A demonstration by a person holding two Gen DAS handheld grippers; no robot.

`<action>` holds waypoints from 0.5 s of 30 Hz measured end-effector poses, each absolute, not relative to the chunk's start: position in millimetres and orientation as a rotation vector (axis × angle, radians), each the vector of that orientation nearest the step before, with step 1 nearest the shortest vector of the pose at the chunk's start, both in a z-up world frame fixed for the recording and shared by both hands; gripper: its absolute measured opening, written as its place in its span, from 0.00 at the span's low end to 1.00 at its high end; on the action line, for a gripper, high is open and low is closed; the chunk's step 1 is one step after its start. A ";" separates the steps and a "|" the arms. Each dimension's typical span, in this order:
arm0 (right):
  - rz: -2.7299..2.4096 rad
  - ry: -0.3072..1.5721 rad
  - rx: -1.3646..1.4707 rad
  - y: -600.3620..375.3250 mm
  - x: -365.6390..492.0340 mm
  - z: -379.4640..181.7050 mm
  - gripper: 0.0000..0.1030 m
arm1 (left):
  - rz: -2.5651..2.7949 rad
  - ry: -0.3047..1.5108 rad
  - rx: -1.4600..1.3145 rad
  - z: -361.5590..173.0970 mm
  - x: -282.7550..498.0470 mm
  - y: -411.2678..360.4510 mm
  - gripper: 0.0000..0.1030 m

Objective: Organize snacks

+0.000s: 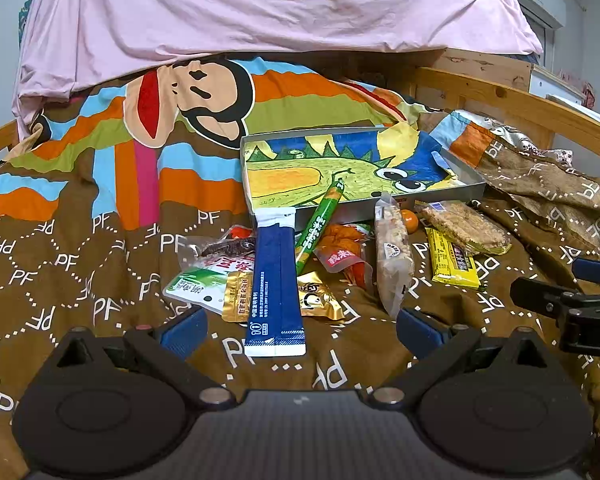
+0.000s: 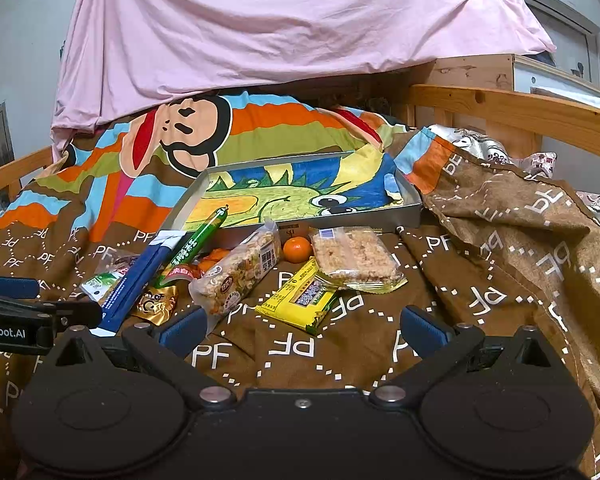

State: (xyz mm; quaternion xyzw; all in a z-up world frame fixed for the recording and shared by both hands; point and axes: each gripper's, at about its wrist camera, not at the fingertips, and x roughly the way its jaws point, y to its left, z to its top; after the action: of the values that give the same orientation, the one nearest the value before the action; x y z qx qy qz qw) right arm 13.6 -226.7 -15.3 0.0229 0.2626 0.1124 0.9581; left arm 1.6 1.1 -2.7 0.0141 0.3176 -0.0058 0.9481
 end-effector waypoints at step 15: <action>0.237 0.543 0.037 -226.4 14.2 -17.5 0.99 | -0.020 0.646 0.024 -7.4 0.2 0.0 1.00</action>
State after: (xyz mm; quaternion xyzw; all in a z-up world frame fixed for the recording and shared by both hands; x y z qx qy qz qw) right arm 14.2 -226.4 -17.5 0.0180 0.2675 0.1168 0.9563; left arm 0.2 0.0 -7.4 0.0117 0.3173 -0.0099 0.9482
